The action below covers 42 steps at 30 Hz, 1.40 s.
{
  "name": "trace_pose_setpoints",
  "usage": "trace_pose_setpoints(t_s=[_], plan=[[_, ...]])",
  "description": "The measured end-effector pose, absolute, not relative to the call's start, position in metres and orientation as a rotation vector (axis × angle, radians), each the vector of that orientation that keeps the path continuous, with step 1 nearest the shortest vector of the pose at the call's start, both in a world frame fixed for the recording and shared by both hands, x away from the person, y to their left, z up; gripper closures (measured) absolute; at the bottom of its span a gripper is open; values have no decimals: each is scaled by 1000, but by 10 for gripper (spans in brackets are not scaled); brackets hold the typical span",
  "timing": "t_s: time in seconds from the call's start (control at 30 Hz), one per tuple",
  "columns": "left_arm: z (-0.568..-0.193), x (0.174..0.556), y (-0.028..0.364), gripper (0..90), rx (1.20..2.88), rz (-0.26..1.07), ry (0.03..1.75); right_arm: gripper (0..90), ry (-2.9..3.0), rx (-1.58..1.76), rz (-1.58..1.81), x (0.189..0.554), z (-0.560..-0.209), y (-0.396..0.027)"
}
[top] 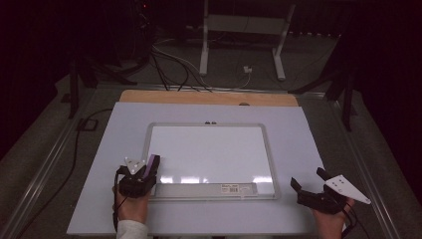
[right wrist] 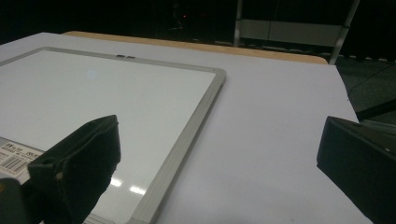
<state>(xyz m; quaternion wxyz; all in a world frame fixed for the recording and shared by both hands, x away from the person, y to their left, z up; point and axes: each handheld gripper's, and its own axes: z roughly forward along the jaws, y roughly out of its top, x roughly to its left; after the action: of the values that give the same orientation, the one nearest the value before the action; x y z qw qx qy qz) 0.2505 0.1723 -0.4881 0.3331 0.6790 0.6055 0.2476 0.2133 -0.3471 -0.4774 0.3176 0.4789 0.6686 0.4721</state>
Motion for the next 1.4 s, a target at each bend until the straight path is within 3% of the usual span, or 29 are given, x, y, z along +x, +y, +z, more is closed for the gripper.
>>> trace_pose_setpoints(t_s=[0.6,0.77,0.93,1.4], plan=[[-493,248,175,639,1658,673,1644,0,1762,1259,1244,214,-478,-347],[-494,249,175,523,1661,643,1617,0,1762,1258,1242,213,-477,-346],[-492,248,174,469,1677,638,1595,0,1760,1257,1245,213,-477,-347],[-467,251,186,259,1635,626,1354,0,1763,1258,1245,214,-478,-347]])
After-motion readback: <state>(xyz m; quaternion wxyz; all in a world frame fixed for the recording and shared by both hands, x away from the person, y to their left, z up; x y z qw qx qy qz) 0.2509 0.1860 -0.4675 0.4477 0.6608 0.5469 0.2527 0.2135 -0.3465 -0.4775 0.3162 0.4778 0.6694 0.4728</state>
